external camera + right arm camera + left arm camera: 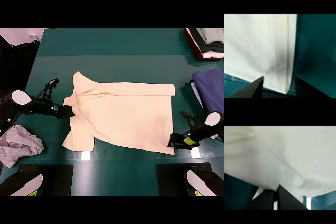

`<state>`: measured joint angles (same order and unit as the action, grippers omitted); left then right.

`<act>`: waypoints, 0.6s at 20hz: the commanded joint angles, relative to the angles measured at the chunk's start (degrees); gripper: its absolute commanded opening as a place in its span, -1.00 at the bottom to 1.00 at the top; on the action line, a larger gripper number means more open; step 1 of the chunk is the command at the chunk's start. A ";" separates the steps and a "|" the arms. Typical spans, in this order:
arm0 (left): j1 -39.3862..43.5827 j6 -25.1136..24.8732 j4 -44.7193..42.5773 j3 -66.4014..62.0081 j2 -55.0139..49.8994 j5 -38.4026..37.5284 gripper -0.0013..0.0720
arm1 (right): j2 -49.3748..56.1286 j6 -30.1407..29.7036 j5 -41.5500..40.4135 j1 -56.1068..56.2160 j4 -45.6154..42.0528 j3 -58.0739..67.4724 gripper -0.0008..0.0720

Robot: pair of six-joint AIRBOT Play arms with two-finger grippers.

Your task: Fold the shirts.

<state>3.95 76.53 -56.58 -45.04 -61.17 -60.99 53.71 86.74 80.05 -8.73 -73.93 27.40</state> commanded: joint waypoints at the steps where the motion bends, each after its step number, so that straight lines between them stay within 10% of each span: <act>1: 0.00 -0.04 0.00 -0.09 0.07 -0.74 -0.89 | 4.35 -0.46 -2.32 3.45 2.03 -0.70 -0.10; 3: 0.00 -0.04 -0.02 -0.28 0.15 -0.98 -0.89 | 5.88 -1.49 -3.52 6.47 2.71 0.39 -0.93; 12: 0.00 0.00 -0.07 -33.03 6.47 -3.21 -0.89 | -9.44 0.17 -17.46 10.99 3.45 33.55 -0.94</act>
<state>3.95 76.53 -56.69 -65.65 -56.80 -63.61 49.41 86.24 70.17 1.67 -70.65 49.76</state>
